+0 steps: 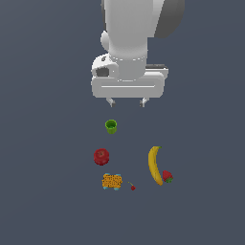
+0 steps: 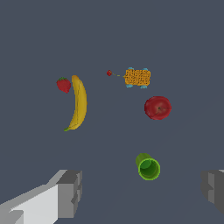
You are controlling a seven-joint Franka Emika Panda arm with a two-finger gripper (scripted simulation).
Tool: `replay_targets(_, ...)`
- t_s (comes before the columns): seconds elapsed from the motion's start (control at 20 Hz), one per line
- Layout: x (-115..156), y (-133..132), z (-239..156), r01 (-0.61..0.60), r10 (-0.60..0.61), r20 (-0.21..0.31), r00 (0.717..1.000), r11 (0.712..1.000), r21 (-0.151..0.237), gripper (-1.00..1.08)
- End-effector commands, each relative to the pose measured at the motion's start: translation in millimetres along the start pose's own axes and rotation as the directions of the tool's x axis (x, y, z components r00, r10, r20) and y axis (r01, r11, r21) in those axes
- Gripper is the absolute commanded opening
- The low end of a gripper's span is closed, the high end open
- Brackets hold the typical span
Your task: Pick up a designated object from a clutter of objects.
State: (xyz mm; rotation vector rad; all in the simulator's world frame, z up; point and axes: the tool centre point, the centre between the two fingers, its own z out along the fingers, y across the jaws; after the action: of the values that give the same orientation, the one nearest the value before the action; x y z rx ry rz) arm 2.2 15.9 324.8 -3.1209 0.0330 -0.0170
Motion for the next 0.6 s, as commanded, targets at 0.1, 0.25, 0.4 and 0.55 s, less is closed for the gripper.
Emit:
replay_targets(0.1, 1, -1, 0, 0.004, -0.004, -0.002, 1.0, 1.0, -0.002, 1.0)
replay_targets(0.25, 6, -3, 0, 0.023, -0.023, -0.012, 1.0, 1.0, -0.009, 1.0)
replay_targets(0.4, 10, -7, -1, 0.039, -0.039, -0.021, 0.999, 0.999, -0.015, 1.0)
replay_targets(0.55, 10, -7, -1, 0.039, -0.039, -0.021, 0.999, 0.999, -0.015, 1.0)
